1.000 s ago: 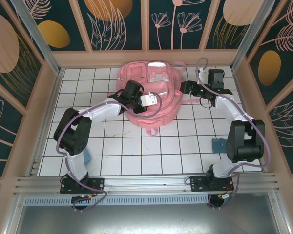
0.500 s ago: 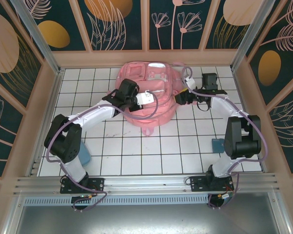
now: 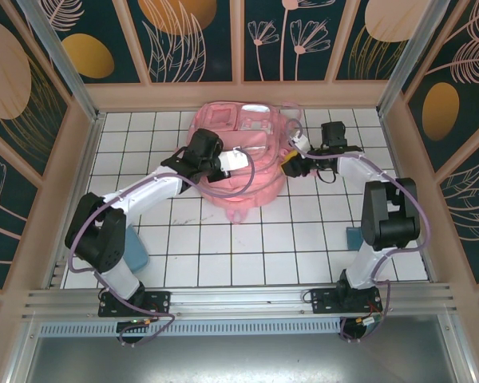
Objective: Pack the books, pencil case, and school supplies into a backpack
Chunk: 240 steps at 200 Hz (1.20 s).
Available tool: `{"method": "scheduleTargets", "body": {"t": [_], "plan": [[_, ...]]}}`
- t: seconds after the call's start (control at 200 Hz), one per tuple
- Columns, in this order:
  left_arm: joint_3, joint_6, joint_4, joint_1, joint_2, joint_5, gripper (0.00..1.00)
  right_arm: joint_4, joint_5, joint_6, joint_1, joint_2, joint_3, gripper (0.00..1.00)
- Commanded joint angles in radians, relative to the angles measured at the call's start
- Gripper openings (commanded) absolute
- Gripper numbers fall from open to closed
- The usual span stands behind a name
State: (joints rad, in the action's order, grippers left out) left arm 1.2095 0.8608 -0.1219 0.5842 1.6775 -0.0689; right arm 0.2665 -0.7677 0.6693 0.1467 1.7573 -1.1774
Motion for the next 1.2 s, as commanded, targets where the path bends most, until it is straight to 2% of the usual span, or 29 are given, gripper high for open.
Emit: {"method": "scheduleTargets", "body": {"t": [0.0,0.2,0.34,0.46,0.651,0.826,1.031,1.196], "plan": [[-0.001,-0.006,0.070,-0.004,-0.074,-0.002,0.00,-0.040,-0.009,0.041,0.019,0.029,-0.031,0.38],[-0.005,-0.003,0.067,-0.005,-0.078,-0.006,0.00,-0.097,0.021,0.044,0.031,0.051,-0.042,0.32],[-0.007,-0.004,0.071,-0.005,-0.075,0.000,0.00,-0.100,0.019,0.066,0.032,0.055,-0.061,0.11],[0.001,-0.028,0.069,-0.005,-0.066,0.005,0.00,-0.050,0.018,0.096,0.031,0.034,-0.058,0.00],[0.032,-0.110,0.072,-0.004,-0.035,0.107,0.00,0.007,-0.020,0.105,0.040,-0.052,-0.018,0.00],[0.034,-0.187,0.105,-0.006,-0.018,0.145,0.00,0.045,-0.032,0.110,0.093,-0.157,0.045,0.00],[0.030,-0.270,0.153,-0.005,-0.009,0.108,0.00,0.053,-0.084,0.042,0.171,-0.219,0.076,0.00],[0.023,-0.364,0.207,-0.004,-0.001,0.022,0.00,-0.082,-0.115,-0.150,0.255,-0.238,0.126,0.00]]}}
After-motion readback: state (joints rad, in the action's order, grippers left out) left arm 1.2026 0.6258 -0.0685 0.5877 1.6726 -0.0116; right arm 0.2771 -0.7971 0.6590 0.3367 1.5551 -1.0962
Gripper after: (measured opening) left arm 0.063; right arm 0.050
